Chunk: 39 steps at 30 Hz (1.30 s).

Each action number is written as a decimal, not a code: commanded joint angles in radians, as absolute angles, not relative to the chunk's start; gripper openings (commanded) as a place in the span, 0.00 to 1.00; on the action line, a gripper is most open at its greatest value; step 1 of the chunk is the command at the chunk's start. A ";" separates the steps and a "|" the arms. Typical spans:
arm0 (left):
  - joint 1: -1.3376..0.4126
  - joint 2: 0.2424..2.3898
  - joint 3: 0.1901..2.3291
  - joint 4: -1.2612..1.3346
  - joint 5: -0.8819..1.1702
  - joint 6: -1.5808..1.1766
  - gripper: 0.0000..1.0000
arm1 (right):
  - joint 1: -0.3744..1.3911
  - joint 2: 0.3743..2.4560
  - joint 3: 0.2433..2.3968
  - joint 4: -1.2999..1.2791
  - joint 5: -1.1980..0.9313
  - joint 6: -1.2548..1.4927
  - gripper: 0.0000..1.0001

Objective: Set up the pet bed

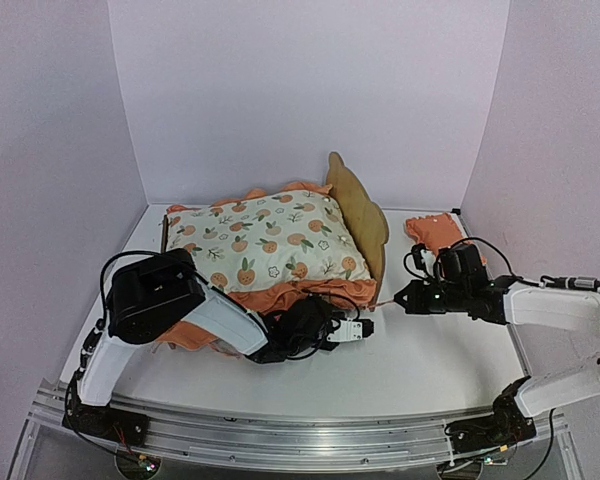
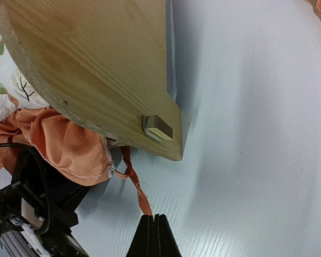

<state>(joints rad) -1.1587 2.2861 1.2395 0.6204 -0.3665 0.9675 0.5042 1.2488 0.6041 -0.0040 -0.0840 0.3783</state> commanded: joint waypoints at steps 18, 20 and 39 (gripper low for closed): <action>-1.077 2.179 1.428 -0.013 -0.103 0.438 0.00 | 0.457 1.230 0.701 0.002 -0.104 0.307 0.00; -1.084 2.193 1.418 0.091 -0.144 0.518 0.07 | 0.457 1.232 0.700 -0.024 -0.124 0.307 0.00; -1.080 2.189 1.334 0.283 -0.196 0.647 0.18 | 0.449 1.369 0.639 -0.056 -0.169 0.248 0.50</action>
<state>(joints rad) -1.1011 2.2200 1.3670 0.2668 -0.1767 0.6399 0.4539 1.3863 0.6511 -0.0543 -0.1351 0.2933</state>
